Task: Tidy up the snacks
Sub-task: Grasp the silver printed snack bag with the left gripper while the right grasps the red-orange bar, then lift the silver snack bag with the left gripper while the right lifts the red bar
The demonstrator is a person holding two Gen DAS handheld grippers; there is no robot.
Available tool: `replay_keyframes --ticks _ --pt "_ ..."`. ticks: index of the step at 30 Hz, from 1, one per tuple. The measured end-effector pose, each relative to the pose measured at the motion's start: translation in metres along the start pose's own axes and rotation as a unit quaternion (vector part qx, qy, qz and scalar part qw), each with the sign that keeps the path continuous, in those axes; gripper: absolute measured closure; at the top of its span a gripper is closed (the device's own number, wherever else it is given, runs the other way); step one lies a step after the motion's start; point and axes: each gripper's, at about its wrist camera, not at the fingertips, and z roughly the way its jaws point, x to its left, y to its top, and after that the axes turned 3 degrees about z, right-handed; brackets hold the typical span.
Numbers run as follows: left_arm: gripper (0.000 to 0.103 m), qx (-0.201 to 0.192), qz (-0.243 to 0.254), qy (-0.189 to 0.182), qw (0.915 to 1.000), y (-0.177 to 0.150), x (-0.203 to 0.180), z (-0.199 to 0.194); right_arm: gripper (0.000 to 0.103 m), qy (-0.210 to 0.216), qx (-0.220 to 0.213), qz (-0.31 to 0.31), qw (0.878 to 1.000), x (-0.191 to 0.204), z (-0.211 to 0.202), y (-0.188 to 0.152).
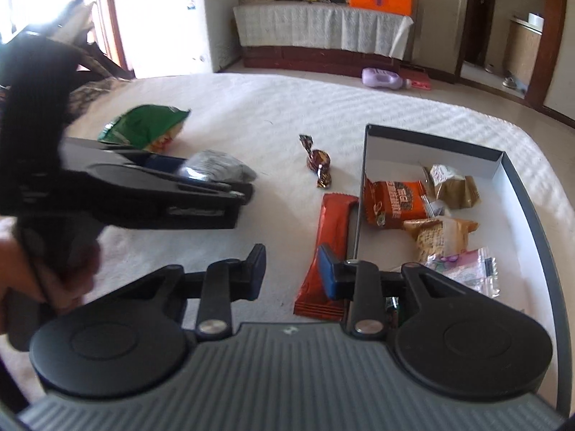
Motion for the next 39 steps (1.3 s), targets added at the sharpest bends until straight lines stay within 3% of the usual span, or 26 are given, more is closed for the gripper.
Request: replay_keyframes --ticks 6,9,12,18,19,21,27,39 --pt "0.027 0.014 0.022 -0.006 0.9996 -0.01 0.002 0.002 0.076 -0.08 0.004 -0.046 0.996 0.019 0.019 0.002" --pt "0.026 0.017 0.023 -0.005 0.9996 -0.011 0.004 0.004 0.075 -0.097 0.0 -0.064 0.993 0.022 0.025 0.003" --pt "0.025 0.017 0.018 0.0 0.9997 -0.013 0.007 0.005 0.071 -0.082 0.003 -0.058 0.995 0.018 0.028 0.005" --pt "0.022 0.02 0.015 -0.001 0.9997 -0.012 0.007 0.006 0.068 0.03 0.02 0.055 0.998 -0.014 0.015 0.009" --pt "0.021 0.021 0.014 -0.001 0.9997 -0.012 0.006 0.006 0.072 0.03 0.022 0.062 0.997 -0.017 0.014 0.009" --pt "0.021 0.021 0.015 0.001 0.9997 -0.012 0.004 0.006 0.072 0.024 0.024 0.055 0.998 -0.016 0.013 0.008" --pt "0.02 0.013 0.014 0.005 0.9998 -0.015 0.005 0.006 0.07 -0.048 0.031 -0.035 0.998 0.017 0.022 0.002" --pt "0.019 0.002 0.02 0.017 0.9997 -0.018 0.0 0.006 0.078 -0.011 0.03 -0.043 0.999 0.015 0.014 0.002"
